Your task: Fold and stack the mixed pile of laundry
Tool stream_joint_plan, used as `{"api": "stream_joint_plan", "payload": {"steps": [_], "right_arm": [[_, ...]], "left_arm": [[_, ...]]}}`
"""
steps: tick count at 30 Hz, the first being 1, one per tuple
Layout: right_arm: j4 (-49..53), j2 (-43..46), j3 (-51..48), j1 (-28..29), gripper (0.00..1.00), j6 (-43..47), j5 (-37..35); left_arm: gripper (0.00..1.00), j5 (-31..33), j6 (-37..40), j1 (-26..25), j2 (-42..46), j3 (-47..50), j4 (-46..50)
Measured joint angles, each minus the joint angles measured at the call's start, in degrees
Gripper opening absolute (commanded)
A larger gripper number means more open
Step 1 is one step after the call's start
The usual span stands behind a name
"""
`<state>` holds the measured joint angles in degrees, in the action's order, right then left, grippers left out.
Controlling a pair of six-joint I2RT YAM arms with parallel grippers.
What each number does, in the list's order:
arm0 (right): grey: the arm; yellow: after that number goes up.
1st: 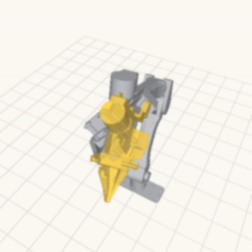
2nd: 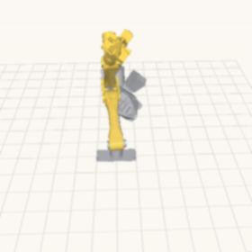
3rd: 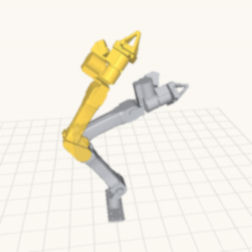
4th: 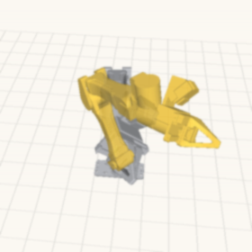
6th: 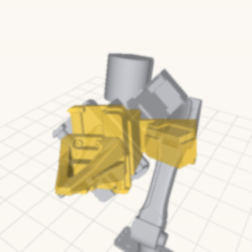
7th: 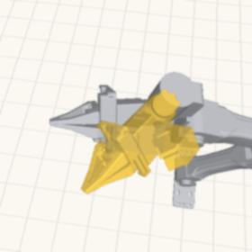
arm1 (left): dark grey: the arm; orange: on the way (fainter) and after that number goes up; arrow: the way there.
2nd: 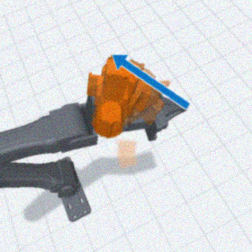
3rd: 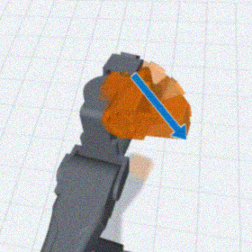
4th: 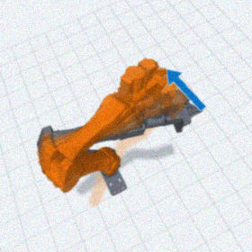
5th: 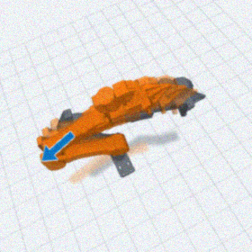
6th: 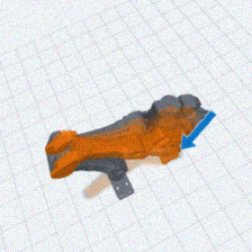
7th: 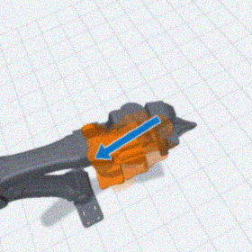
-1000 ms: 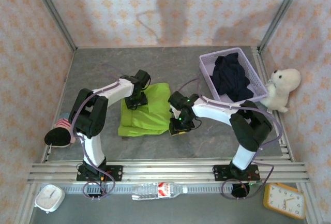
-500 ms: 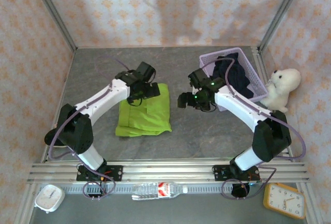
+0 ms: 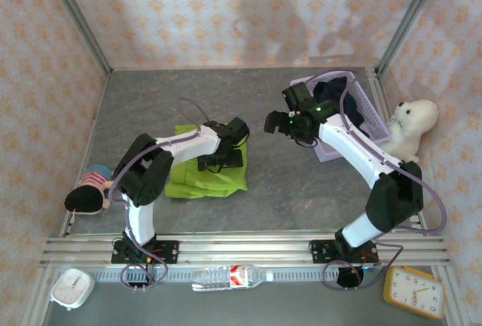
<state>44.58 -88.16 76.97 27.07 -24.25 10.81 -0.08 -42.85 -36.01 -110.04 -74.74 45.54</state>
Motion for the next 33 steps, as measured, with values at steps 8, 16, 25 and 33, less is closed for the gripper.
{"api": "stream_joint_plan", "payload": {"steps": [8, 16, 25, 33], "right_arm": [[0.9, -0.2, 0.2, -7.0, 1.0, -0.2, -1.0], [2.1, -2.9, 1.2, -13.7, 1.0, -0.2, -1.0], [4.0, -9.1, 7.6, -22.7, 1.0, -0.2, -2.3], [4.7, -19.1, 15.9, -30.8, 1.0, -0.8, -4.4]], "left_arm": [[0.96, 0.2, 10.8, 13.1, -0.8, -1.0, 0.3], [0.94, 3.4, 21.5, 25.2, -4.6, -7.6, 4.9], [0.93, 2.9, 24.0, 41.5, -7.4, -13.0, 6.8], [0.94, 1.0, 23.9, 51.7, -10.0, -20.6, 8.0]]}}
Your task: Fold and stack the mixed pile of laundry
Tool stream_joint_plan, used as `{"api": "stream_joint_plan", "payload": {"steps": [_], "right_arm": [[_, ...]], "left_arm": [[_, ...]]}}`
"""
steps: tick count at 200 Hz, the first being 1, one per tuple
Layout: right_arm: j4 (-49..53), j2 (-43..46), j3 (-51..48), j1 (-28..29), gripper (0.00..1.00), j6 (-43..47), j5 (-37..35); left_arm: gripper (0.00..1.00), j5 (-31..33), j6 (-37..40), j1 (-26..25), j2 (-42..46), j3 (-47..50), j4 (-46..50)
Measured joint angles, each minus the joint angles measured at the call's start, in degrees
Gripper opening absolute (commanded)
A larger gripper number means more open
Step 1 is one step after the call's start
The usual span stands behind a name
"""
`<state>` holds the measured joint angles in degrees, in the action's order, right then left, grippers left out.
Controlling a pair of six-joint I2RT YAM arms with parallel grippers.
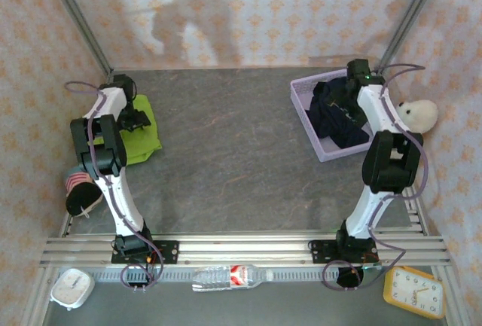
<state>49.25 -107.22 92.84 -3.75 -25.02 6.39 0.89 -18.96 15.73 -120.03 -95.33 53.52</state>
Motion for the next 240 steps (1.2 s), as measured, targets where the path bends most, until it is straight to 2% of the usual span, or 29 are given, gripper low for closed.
{"api": "stream_joint_plan", "payload": {"steps": [44, 61, 82, 90, 93, 94, 97, 116, 132, 151, 174, 196, 240], "right_arm": [[0.2, -10.7, 5.6, -1.7, 0.99, -1.5, -0.2], [0.3, -14.6, 8.0, -1.6, 0.95, -2.1, 0.4], [0.4, -17.4, 9.3, -1.6, 0.83, -2.6, 0.6], [0.5, -17.8, 9.6, -1.6, 0.72, -2.5, 0.7], [0.5, -17.9, 9.7, -1.6, 0.66, -2.5, 0.7], [0.6, -17.9, 9.7, -1.6, 0.61, -2.6, 0.7], [0.7, -18.0, 10.0, -1.6, 0.58, -2.5, 0.7], [2.0, -18.0, 12.5, -1.6, 0.2, -1.8, 0.9], [3.0, -18.0, 15.0, -1.6, 0.0, -0.7, 0.9], [4.1, -17.5, 18.2, -1.6, 0.0, 0.6, 0.9], [5.5, -14.2, 20.6, -1.6, 0.0, 2.0, 1.2], [6.4, -7.5, 22.9, -1.6, 0.0, 3.1, 2.7], [4.9, 7.6, 28.9, -1.6, 0.0, 2.1, 11.0]], "left_arm": [[1.0, -5.1, -0.4, 0.0, 0.0, -3.2, 0.7], [1.0, -6.5, -0.5, -0.8, 0.8, -4.8, 1.6], [1.0, -7.8, -0.9, -1.5, 3.4, -6.4, 2.6], [1.0, -8.2, -1.1, -1.8, 5.2, -6.8, 2.9], [1.0, -8.3, -1.2, -1.8, 5.9, -7.0, 3.0], [1.0, -8.4, -1.4, -1.9, 6.2, -7.0, 3.0], [1.0, -8.6, -1.5, -1.9, 6.9, -7.1, 3.0], [1.0, -10.3, -2.9, -1.9, 12.2, -6.6, 2.6], [1.0, -11.5, -4.2, -2.4, 17.6, -4.4, 1.8], [1.0, -12.5, -4.8, -5.0, 24.0, 0.4, 0.2], [1.0, -13.1, -4.5, -11.4, 28.9, 6.8, -2.1], [1.0, -14.3, -4.3, -17.0, 32.4, 15.3, -4.9], [1.0, -13.9, -7.1, -21.9, 40.8, 33.5, -13.8]]}}
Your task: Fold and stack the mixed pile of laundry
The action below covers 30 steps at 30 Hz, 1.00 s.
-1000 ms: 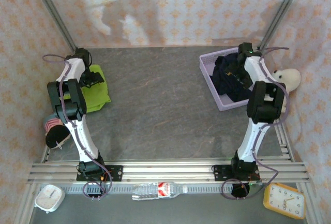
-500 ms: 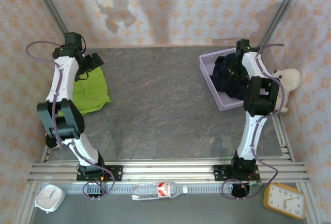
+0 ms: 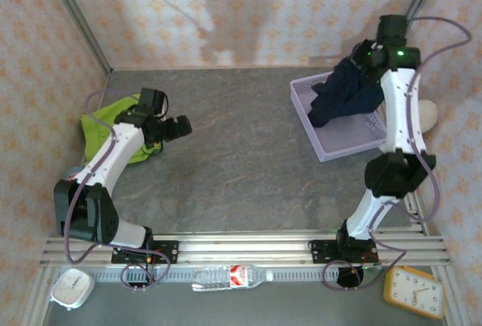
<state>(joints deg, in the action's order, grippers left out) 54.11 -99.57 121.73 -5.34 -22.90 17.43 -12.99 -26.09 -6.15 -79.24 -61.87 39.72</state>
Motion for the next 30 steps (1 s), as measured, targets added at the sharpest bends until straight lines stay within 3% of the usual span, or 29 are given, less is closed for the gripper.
{"api": "stream_joint_plan", "payload": {"steps": [5, 10, 15, 19, 20, 22, 24, 26, 30], "right_arm": [[-6.6, 7.6, 0.2, 0.9, 0.0, -6.4, 12.0], [-12.0, 7.7, 4.2, 7.9, 0.0, -12.4, 20.9], [-14.4, 4.7, 12.2, 16.7, 0.0, -16.0, 26.8], [-15.5, 5.1, 10.4, 20.4, 0.0, -16.3, 27.2], [-15.8, 5.7, 7.7, 20.7, 0.05, -16.2, 26.7], [-17.2, 8.0, -1.2, 21.0, 0.52, -16.2, 25.3], [-18.1, 8.9, -10.1, 20.9, 0.76, -16.2, 23.6], [-18.5, 8.8, -17.5, 20.9, 0.82, -15.9, 22.3], [-14.9, 7.2, -28.7, 20.9, 0.83, -12.5, 17.6]], "left_arm": [[1.0, 2.6, -6.7, -0.6, 3.5, 5.2, -3.6], [1.0, 3.0, -11.3, -0.6, 2.7, 5.2, -5.0], [1.0, 3.8, -15.0, -0.6, 1.8, 5.2, -5.1], [1.0, 6.6, -16.6, -0.6, 1.9, 4.3, -4.0], [1.0, 7.6, -16.9, -0.6, 1.9, 3.8, -3.5], [1.0, 9.1, -17.1, -0.6, 2.4, 2.9, -2.5], [1.0, 10.0, -17.2, -0.6, 3.8, 2.1, -1.5], [1.0, 10.5, -17.1, -0.6, 5.8, 1.8, -0.9], [1.0, 9.0, -17.0, -0.6, 8.9, 1.9, -0.2]]}}
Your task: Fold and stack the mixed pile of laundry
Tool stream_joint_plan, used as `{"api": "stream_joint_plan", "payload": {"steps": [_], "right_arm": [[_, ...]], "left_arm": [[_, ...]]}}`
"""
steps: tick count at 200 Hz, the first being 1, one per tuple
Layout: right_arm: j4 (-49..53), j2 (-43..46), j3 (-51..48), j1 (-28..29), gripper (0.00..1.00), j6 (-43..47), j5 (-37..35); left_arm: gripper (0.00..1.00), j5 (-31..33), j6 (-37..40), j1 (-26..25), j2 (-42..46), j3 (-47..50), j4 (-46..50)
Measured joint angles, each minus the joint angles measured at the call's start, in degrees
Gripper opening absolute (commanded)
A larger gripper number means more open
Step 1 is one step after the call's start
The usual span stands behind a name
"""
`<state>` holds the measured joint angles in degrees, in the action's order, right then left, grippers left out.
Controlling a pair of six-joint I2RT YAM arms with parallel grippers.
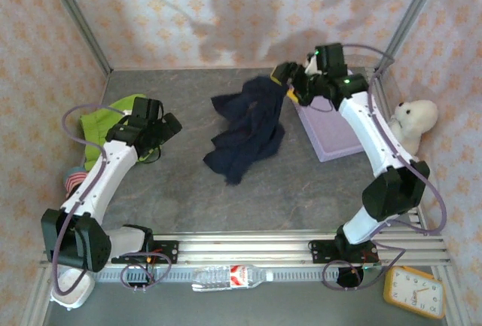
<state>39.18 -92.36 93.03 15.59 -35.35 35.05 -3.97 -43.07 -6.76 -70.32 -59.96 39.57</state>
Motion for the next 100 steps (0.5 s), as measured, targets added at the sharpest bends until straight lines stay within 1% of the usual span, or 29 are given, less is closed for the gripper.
{"api": "stream_joint_plan", "payload": {"steps": [9, 38, 60, 62, 79, 80, 100], "right_arm": [[2.4, -0.1, -2.7, 0.0, 0.83, 1.8, -2.5], [7.3, 1.8, -5.8, 0.0, 0.83, 7.4, -11.7], [9.9, 4.2, -8.4, 0.0, 0.83, 10.9, -18.6], [10.2, 4.5, -9.0, 0.0, 0.83, 11.3, -19.6], [11.8, 5.9, -12.6, 0.0, 0.82, 13.8, -24.8], [11.9, 6.0, -12.8, 0.0, 0.82, 13.9, -25.1], [12.6, 6.0, -17.8, 0.0, 0.8, 17.1, -30.0]], "left_arm": [[1.0, -1.6, 0.0, 0.0, 0.5, 0.5, -0.5], [1.0, -6.7, -0.7, -1.5, 0.3, 3.6, -2.7], [1.0, -8.4, -1.2, -6.3, -1.4, 4.2, -4.2], [1.0, -8.6, -1.3, -7.5, -1.9, 4.1, -4.6], [1.0, -9.2, -1.7, -11.5, -4.6, 3.6, -5.7], [1.0, -9.2, -1.7, -12.3, -5.2, 3.5, -5.9], [1.0, -9.2, -2.0, -16.5, -9.4, 2.2, -6.6]]}}
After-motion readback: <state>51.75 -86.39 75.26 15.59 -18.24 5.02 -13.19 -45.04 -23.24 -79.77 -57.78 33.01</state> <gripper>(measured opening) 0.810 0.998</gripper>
